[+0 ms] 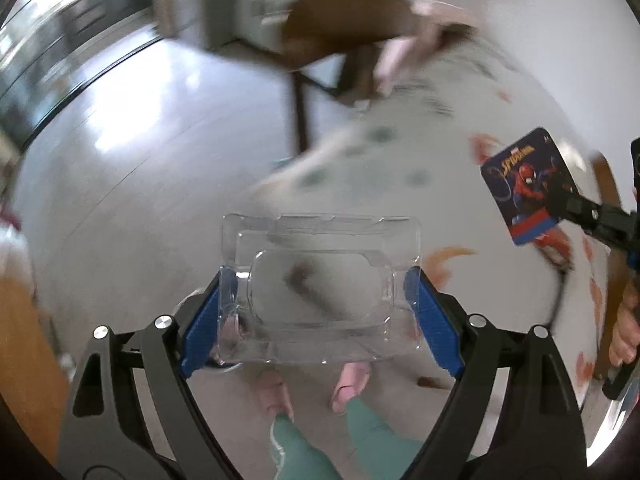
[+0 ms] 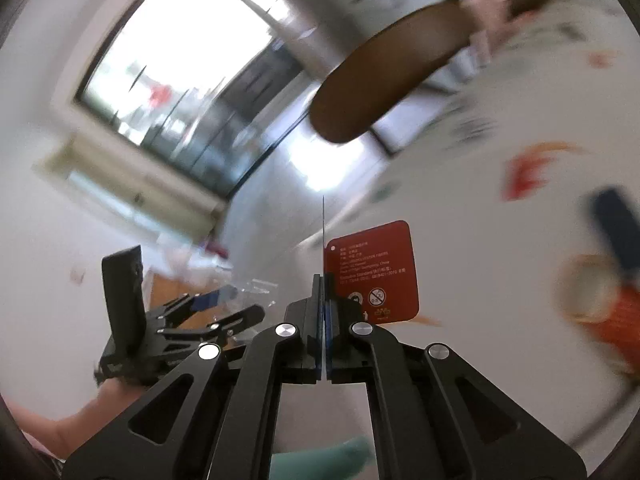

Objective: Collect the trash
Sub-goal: 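Carry blister pack and red card to the bin and open both grippers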

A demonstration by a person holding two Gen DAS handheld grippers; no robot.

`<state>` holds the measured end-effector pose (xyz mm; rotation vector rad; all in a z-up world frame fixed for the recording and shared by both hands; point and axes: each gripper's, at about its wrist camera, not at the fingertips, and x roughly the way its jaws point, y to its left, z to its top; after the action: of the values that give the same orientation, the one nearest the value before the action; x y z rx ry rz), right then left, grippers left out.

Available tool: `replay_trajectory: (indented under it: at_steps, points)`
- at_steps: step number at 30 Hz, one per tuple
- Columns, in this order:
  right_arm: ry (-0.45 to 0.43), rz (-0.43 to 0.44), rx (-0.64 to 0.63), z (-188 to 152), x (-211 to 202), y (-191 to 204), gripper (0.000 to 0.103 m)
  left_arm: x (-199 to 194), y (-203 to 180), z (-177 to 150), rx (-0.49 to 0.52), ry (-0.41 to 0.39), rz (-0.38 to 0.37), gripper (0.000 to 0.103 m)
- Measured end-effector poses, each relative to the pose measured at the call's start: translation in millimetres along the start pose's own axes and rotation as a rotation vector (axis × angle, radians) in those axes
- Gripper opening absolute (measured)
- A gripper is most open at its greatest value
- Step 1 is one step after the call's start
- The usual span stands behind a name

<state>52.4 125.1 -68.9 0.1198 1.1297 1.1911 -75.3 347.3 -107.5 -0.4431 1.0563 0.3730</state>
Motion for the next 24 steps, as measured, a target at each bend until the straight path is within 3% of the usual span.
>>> replay_trajectory:
  at_steps: [6, 12, 17, 24]
  points:
    - [0.2, 0.068, -0.087, -13, 121, 72, 0.001, -2, 115, -41, -0.194, 0.027, 0.101, 0.083]
    - [0.374, 0.041, -0.108, -51, 237, 104, 0.001, 42, 201, -85, -0.353, 0.103, 0.129, 0.084]
    - [0.516, -0.088, -0.085, -99, 348, 78, 0.001, 133, 258, -130, -0.456, 0.217, 0.106, 0.084]
    - [0.645, -0.187, -0.003, -161, 477, 6, 0.006, 278, 293, -176, -0.468, 0.36, 0.076, 0.087]
